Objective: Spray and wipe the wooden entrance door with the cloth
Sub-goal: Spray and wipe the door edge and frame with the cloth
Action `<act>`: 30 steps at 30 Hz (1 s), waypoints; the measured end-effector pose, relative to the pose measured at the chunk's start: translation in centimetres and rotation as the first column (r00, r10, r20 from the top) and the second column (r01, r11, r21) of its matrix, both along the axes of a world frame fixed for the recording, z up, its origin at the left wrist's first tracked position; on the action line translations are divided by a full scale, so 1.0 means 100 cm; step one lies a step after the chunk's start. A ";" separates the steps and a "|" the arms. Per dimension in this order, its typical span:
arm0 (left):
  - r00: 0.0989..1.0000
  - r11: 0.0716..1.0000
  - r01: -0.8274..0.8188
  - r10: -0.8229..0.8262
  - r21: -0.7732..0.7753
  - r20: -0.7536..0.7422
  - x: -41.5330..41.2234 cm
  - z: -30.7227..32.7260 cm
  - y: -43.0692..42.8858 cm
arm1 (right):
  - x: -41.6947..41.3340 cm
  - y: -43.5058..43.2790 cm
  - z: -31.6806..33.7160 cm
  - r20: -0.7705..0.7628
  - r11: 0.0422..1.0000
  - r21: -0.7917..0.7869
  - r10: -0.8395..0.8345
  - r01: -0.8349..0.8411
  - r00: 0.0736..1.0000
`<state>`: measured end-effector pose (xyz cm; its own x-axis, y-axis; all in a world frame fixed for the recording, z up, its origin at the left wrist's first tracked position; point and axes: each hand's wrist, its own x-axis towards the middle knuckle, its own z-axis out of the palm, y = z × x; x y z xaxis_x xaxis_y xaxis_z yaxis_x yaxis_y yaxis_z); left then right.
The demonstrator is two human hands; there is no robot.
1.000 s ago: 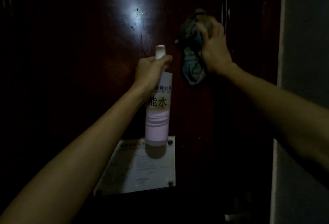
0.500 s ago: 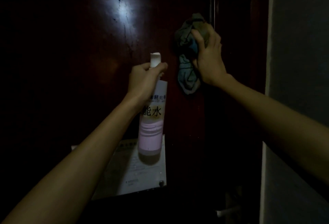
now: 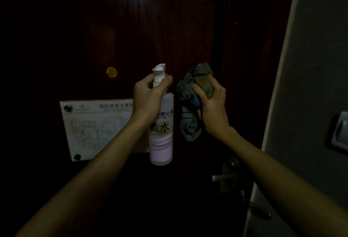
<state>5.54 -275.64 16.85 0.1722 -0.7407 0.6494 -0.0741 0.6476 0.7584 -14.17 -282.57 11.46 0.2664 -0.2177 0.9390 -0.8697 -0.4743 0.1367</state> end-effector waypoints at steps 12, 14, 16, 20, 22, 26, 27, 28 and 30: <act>0.996 0.994 -0.089 0.090 0.070 -0.019 0.032 -0.082 0.024 | 0.035 0.014 -0.130 -0.080 0.991 0.134 0.018 -0.007 0.997; 0.995 0.993 -0.092 0.094 0.068 -0.029 0.035 -0.077 0.027 | 0.037 0.015 -0.104 -0.096 0.994 0.106 0.009 0.001 0.995; 0.996 0.995 -0.085 0.086 0.054 -0.019 0.038 -0.062 0.028 | 0.041 0.016 -0.067 -0.074 0.996 0.087 -0.020 0.026 0.997; 0.995 0.995 -0.099 0.098 0.011 0.003 0.044 -0.013 0.027 | 0.055 0.012 0.022 0.075 0.995 0.076 -0.064 0.059 0.995; 0.994 0.994 -0.112 0.112 -0.009 0.015 0.046 0.006 0.023 | 0.063 0.006 0.051 0.152 0.995 0.064 -0.083 0.074 0.985; 0.996 0.996 -0.091 0.091 -0.016 0.023 0.046 0.002 0.018 | 0.074 0.006 0.049 0.214 0.995 0.067 -0.092 0.080 0.972; 0.997 0.997 -0.078 0.079 -0.012 0.016 0.044 -0.007 0.018 | 0.073 0.007 0.041 0.215 0.994 0.076 -0.091 0.076 0.972; 0.998 0.998 -0.066 0.066 -0.006 0.005 0.044 -0.018 0.017 | 0.070 0.008 0.030 0.208 0.993 0.090 -0.095 0.078 0.974; 0.998 0.999 -0.050 0.050 0.019 -0.023 0.040 -0.040 0.019 | 0.061 0.010 0.001 0.205 0.990 0.114 -0.102 0.079 0.973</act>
